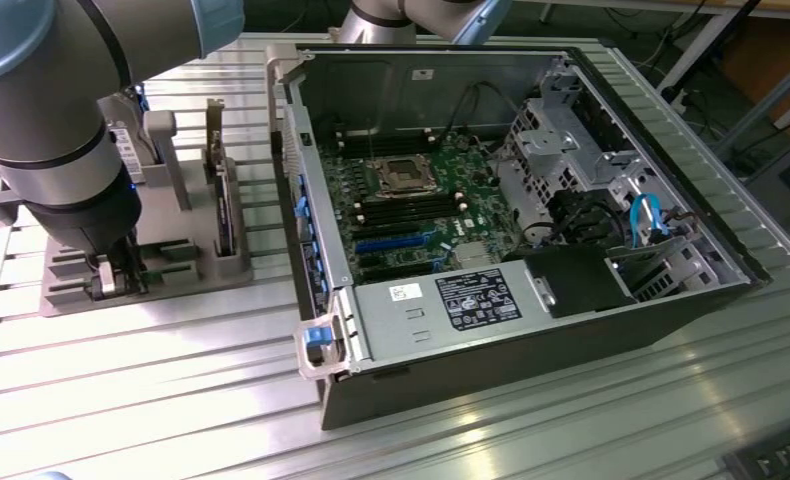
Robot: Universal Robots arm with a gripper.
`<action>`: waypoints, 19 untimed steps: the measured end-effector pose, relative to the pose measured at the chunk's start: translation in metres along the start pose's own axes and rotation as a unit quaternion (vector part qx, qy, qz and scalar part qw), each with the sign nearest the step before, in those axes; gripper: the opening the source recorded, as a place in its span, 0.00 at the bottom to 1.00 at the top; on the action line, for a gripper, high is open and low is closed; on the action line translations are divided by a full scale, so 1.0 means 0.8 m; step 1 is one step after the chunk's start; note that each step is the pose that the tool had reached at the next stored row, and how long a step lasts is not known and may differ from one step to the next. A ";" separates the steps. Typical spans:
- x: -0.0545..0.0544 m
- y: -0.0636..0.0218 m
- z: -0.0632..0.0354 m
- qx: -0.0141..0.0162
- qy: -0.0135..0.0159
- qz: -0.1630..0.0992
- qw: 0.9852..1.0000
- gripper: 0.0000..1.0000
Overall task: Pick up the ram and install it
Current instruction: 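Pick up the ram and move it above insertion slot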
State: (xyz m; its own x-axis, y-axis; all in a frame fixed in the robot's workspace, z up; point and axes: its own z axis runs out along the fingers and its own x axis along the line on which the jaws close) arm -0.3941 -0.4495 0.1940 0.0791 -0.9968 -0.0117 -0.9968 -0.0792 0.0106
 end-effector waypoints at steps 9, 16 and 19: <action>0.000 0.000 0.000 0.000 0.000 0.000 1.000 0.14; 0.000 0.000 -0.009 -0.002 0.000 0.000 1.000 0.14; 0.000 0.000 -0.018 -0.002 -0.001 0.000 1.000 0.14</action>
State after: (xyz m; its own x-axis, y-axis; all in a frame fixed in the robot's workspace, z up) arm -0.3941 -0.4496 0.2085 0.0791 -0.9968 -0.0128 -0.9967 -0.0793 0.0151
